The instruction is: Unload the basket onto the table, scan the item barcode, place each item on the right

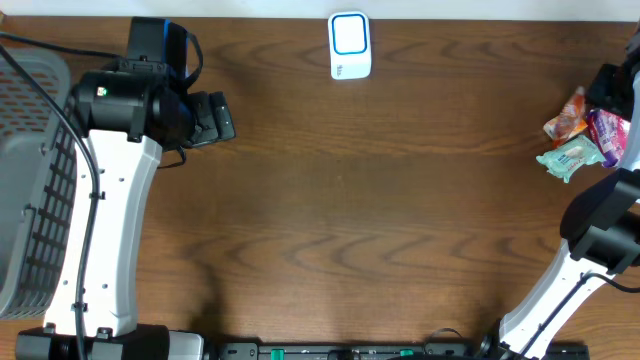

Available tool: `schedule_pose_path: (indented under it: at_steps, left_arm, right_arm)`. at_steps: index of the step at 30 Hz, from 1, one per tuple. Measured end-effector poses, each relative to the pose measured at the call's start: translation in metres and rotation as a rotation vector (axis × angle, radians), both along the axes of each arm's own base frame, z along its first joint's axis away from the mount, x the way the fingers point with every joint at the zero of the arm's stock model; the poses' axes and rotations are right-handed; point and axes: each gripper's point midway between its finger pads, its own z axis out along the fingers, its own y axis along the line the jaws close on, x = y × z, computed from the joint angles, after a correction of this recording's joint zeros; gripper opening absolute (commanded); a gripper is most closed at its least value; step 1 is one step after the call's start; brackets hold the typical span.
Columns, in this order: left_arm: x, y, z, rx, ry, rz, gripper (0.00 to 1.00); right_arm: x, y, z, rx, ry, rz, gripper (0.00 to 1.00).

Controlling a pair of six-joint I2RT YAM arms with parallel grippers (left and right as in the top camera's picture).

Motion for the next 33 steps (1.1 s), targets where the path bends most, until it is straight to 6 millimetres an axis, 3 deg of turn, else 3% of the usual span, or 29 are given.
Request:
schedule_pose_path:
  at_steps: [5, 6, 8, 10, 13, 17, 21, 24, 26, 27, 29, 33]
  left_arm:
    - [0.0, 0.0, 0.0, 0.0, 0.0, 0.0, 0.98]
    - [0.0, 0.0, 0.0, 0.0, 0.0, 0.0, 0.98]
    - [0.0, 0.0, 0.0, 0.0, 0.0, 0.0, 0.98]
    - [0.0, 0.0, 0.0, 0.0, 0.0, 0.0, 0.98]
    - [0.0, 0.0, 0.0, 0.0, 0.0, 0.0, 0.98]
    - [0.0, 0.0, 0.0, 0.0, 0.0, 0.0, 0.98]
    - [0.0, 0.0, 0.0, 0.0, 0.0, 0.0, 0.98]
    - [0.0, 0.0, 0.0, 0.0, 0.0, 0.0, 0.98]
    - [0.0, 0.0, 0.0, 0.0, -0.001, 0.0, 0.98]
    - [0.0, 0.0, 0.0, 0.0, 0.0, 0.0, 0.98]
    - [0.0, 0.0, 0.0, 0.0, 0.0, 0.0, 0.98]
    - [0.0, 0.0, 0.0, 0.0, 0.001, 0.0, 0.98]
  right_arm:
    - [-0.009, 0.015, -0.007, 0.084, 0.034, 0.016, 0.51]
    - [-0.01, 0.02, -0.007, 0.111, 0.035, 0.021, 0.57]
    - [-0.011, 0.027, -0.007, 0.147, 0.031, 0.031, 0.81]
    - [-0.012, 0.037, 0.001, 0.191, 0.008, 0.044, 0.82]
    - [-0.025, 0.055, 0.027, 0.244, -0.022, 0.061, 0.91]
    - [-0.061, 0.082, 0.094, 0.26, -0.108, 0.085, 0.91]
    - [-0.11, 0.114, 0.157, 0.237, -0.196, 0.123, 0.91]
    - [-0.137, 0.141, 0.186, 0.222, -0.247, 0.181, 0.91]
    - [-0.147, 0.158, 0.199, 0.208, -0.285, 0.231, 0.92]
    - [-0.155, 0.17, 0.202, 0.209, -0.293, 0.264, 0.99]
    - [-0.173, 0.193, 0.203, 0.219, -0.297, 0.33, 0.99]
    - [-0.213, 0.226, 0.192, 0.247, -0.279, 0.43, 0.99]
